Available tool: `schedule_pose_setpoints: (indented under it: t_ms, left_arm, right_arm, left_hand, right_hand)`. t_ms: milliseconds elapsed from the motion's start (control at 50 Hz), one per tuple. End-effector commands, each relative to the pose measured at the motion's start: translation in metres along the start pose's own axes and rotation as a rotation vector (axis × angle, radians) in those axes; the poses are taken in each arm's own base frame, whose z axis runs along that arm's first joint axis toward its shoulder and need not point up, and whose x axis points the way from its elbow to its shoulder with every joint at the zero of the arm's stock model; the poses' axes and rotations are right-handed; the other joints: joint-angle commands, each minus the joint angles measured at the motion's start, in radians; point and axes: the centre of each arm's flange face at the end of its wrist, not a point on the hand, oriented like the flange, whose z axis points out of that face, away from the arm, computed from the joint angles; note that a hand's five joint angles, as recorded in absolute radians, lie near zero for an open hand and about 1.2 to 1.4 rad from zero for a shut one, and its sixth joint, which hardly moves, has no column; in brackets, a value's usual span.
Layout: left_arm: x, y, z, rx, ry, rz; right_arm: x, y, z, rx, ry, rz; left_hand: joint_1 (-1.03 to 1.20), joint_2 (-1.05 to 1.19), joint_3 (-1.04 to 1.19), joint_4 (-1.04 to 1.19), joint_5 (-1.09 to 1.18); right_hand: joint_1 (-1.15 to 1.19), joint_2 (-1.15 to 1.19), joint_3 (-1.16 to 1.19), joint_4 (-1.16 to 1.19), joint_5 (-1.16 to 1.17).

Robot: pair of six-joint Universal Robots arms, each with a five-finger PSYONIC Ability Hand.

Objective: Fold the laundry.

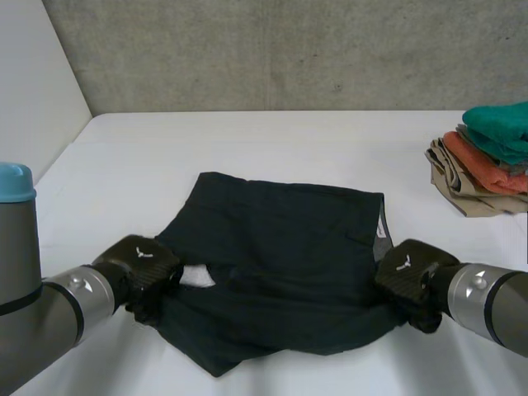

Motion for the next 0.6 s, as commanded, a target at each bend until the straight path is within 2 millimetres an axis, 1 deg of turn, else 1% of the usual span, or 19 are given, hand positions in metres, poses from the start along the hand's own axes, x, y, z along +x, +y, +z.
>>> schedule_pose_setpoints:
  t_ms: [20, 80, 120, 160, 180, 220, 280, 300, 360, 380, 520, 540, 600]
  left_arm:
    - [-0.009, -0.01, 0.013, 0.107, -0.055, 0.0]
    - [-0.008, -0.012, 0.012, 0.13, -0.064, -0.009]
    - [-0.008, -0.014, 0.007, 0.141, -0.067, -0.031]
    - [-0.008, -0.018, 0.0, 0.164, -0.073, -0.047]
    - [-0.008, -0.022, -0.008, 0.189, -0.08, -0.066]
    - [-0.006, -0.023, -0.017, 0.202, -0.08, -0.09]
    - [0.004, -0.024, -0.032, 0.228, -0.059, -0.112]
    - [0.009, -0.024, -0.041, 0.245, -0.049, -0.115]
    - [0.019, -0.021, -0.05, 0.254, -0.024, -0.114]
    - [0.026, -0.016, -0.053, 0.243, -0.005, -0.111]
    - [0.05, 0.005, -0.054, 0.183, 0.07, -0.093]
    - [0.055, 0.01, -0.052, 0.162, 0.088, -0.089]
    - [0.059, 0.019, -0.044, 0.113, 0.099, -0.09]
  right_arm:
    - [0.011, -0.004, 0.023, 0.08, 0.086, 0.117]
    - [0.013, -0.004, 0.031, 0.097, 0.101, 0.146]
    - [0.016, -0.003, 0.038, 0.113, 0.12, 0.173]
    - [0.016, -0.002, 0.044, 0.117, 0.125, 0.193]
    - [0.016, -0.001, 0.048, 0.12, 0.126, 0.209]
    - [0.016, 0.001, 0.052, 0.12, 0.124, 0.224]
    - [0.015, 0.002, 0.056, 0.124, 0.124, 0.233]
    - [0.016, 0.002, 0.058, 0.126, 0.13, 0.238]
    - [0.019, 0.002, 0.06, 0.136, 0.158, 0.247]
    - [0.022, 0.002, 0.062, 0.142, 0.183, 0.255]
    - [0.028, 0.006, 0.072, 0.142, 0.236, 0.27]
    - [0.026, 0.008, 0.075, 0.133, 0.23, 0.274]
    - [0.025, 0.01, 0.077, 0.125, 0.225, 0.276]
  left_hand:
    - [-0.301, -0.288, -0.304, -0.302, -0.31]
    - [-0.301, -0.288, -0.305, -0.303, -0.31]
    - [-0.319, -0.306, -0.323, -0.321, -0.328]
    - [-0.322, -0.309, -0.326, -0.323, -0.331]
    - [-0.319, -0.306, -0.323, -0.321, -0.328]
    - [-0.313, -0.3, -0.317, -0.315, -0.322]
    - [-0.301, -0.288, -0.305, -0.303, -0.31]
    - [-0.295, -0.283, -0.299, -0.297, -0.304]
    - [-0.275, -0.262, -0.279, -0.277, -0.284]
    - [-0.266, -0.253, -0.27, -0.268, -0.275]
    - [-0.263, -0.25, -0.267, -0.265, -0.272]
    - [-0.263, -0.25, -0.267, -0.265, -0.272]
    - [-0.269, -0.256, -0.273, -0.271, -0.278]
  right_hand:
    - [0.431, 0.22, 0.213, 0.207, 0.25]
    - [0.431, 0.22, 0.213, 0.207, 0.25]
    - [0.431, 0.22, 0.213, 0.207, 0.25]
    - [0.431, 0.22, 0.213, 0.207, 0.25]
    - [0.431, 0.22, 0.213, 0.207, 0.25]
    - [0.431, 0.22, 0.213, 0.207, 0.25]
    - [0.431, 0.22, 0.213, 0.207, 0.25]
    - [0.431, 0.22, 0.213, 0.207, 0.25]
    - [0.431, 0.22, 0.213, 0.207, 0.25]
    - [0.431, 0.22, 0.213, 0.207, 0.25]
    - [0.431, 0.22, 0.213, 0.207, 0.25]
    - [0.431, 0.22, 0.213, 0.207, 0.25]
    - [0.431, 0.22, 0.213, 0.207, 0.25]
